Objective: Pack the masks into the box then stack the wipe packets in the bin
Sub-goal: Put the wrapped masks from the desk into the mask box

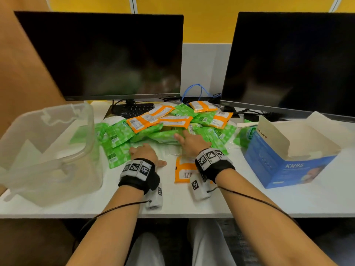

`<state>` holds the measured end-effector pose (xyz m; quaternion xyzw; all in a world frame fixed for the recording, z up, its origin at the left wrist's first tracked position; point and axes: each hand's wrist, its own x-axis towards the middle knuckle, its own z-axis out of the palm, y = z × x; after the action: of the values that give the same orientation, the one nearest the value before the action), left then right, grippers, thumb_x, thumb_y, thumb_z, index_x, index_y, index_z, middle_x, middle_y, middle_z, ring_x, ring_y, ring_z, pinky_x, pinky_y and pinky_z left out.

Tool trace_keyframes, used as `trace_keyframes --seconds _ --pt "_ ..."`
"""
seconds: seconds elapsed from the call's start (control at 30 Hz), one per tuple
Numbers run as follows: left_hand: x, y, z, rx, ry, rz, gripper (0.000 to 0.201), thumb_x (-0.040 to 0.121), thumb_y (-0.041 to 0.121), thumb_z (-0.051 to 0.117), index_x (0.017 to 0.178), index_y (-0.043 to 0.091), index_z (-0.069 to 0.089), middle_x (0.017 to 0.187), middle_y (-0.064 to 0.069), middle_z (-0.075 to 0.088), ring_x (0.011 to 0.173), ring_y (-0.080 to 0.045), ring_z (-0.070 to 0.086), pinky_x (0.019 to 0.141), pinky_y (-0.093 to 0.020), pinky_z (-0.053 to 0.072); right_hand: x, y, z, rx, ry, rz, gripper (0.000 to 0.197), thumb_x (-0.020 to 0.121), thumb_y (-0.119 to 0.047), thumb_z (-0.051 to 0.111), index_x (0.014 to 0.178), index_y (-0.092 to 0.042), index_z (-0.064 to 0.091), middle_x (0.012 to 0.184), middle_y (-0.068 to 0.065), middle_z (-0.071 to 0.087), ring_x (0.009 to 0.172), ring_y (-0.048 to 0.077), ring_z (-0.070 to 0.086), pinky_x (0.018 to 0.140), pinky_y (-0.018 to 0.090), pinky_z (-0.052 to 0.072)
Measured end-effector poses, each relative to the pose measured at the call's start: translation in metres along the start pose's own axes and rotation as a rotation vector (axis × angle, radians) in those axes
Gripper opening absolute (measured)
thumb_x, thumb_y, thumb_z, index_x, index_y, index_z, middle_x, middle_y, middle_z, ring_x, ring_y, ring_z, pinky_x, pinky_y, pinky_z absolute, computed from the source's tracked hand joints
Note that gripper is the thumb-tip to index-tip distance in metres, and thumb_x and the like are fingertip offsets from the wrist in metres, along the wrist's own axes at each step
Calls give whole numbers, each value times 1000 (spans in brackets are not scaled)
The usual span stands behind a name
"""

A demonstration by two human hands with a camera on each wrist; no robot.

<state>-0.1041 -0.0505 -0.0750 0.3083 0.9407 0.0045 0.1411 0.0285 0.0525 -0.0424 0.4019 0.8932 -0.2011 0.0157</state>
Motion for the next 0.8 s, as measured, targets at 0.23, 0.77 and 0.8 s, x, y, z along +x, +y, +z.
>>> trace_keyframes --seconds 0.23,0.77,0.8 --pt "-1 22 -14 323 25 113 59 74 65 59 106 16 62 101 -2 62 99 -24 58 77 -31 45 26 5 -4 126 1 79 74 95 -63 15 133 -9 48 135 18 51 123 34 49 105 52 36" --pt "-12 33 -20 463 -7 322 18 82 32 61 81 14 60 82 0 60 83 -22 63 61 -27 46 17 -17 28 -342 -50 185 58 82 -47 63 131 -20 50 138 12 46 137 46 20 101 71 24" --pt "-11 30 -20 469 17 347 22 83 32 61 92 13 63 93 -2 64 91 -23 64 68 -30 49 20 -24 33 -380 -50 209 56 86 -42 60 134 -16 49 142 16 42 137 50 19 101 68 28"
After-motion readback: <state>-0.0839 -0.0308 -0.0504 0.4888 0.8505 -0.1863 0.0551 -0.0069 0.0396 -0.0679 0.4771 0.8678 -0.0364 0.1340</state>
